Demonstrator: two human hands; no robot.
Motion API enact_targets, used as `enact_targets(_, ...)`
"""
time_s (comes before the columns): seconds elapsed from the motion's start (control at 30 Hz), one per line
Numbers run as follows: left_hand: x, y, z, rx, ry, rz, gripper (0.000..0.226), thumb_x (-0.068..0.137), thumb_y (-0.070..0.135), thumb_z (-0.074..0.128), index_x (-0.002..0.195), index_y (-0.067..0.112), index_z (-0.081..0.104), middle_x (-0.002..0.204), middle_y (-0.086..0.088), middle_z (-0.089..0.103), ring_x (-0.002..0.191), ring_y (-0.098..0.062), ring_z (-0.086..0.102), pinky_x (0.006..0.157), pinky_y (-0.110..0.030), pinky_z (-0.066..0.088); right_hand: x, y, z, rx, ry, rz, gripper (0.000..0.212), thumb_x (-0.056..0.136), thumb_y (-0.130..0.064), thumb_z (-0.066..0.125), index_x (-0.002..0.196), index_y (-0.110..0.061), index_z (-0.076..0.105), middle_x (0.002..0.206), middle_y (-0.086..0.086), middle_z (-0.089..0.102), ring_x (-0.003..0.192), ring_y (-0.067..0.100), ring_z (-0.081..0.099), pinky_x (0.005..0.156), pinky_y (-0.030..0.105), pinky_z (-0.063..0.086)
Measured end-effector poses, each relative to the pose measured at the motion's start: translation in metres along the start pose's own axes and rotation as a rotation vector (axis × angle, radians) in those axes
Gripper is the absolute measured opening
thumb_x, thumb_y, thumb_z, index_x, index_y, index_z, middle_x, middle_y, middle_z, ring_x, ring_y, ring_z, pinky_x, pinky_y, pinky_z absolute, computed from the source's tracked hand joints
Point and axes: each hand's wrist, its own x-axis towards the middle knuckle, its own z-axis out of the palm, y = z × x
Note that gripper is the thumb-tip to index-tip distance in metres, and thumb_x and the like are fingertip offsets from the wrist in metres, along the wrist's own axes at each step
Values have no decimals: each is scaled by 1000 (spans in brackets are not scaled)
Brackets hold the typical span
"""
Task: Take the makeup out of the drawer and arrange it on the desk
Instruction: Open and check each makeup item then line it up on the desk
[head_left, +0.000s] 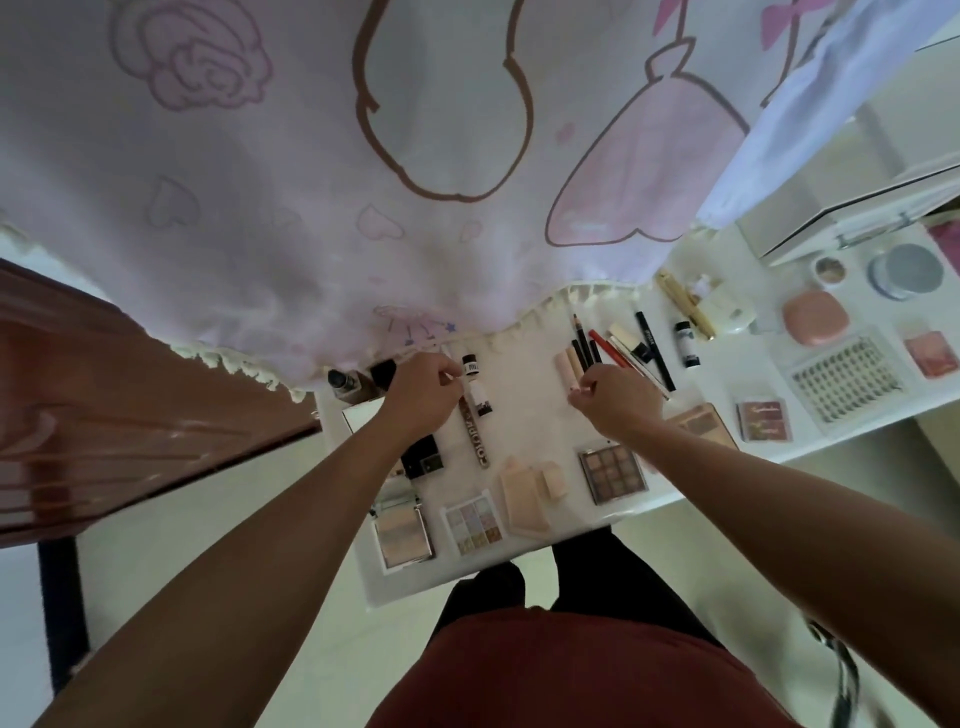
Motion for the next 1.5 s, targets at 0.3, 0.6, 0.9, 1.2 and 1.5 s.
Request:
enact_targets(0.3,-20,-7,7,-13,-4,-32,20,91,17,62,108,9,69,91,-7,67,81,-25,65,85,-37,54,12,-14,8,-110,-44,30,30,87,-39,64,69,-16,55,67,0,60,66,21,63,54,29,45)
enact_targets(0.6,-35,6,-16,-206,-21,-38,20,93,22,62,108,10,65,86,-7,69,62,-17,62,70,-37,56,-28,-39,-22,225,-155,-261,25,94,-39,57,98,-16,64,84,0,71,73,15,69,70,37,57)
enact_targets(0.9,-54,25,-46,-368,-124,43,13,90,12,65,102,7,69,75,-6,70,55,-11,60,62,-35,54,-73,-65,-54,606,-325,-363,15,101,-21,51,97,-15,64,74,-4,63,60,7,56,51,23,48)
enact_targets(1.2,-66,21,-57,-513,-144,110,6,89,6,65,91,5,71,67,-5,69,59,-16,60,63,-33,53,-91,-76,-56,883,-321,-332,31,102,-10,47,88,13,62,61,1,51,50,9,45,50,23,44)
enact_targets(1.5,-72,17,-63,-532,-118,151,8,90,6,63,89,10,70,67,-5,67,58,-15,57,58,-28,49,-99,-85,-56,926,-173,-374,11,95,-15,62,94,-7,70,72,3,64,58,8,56,56,23,51)
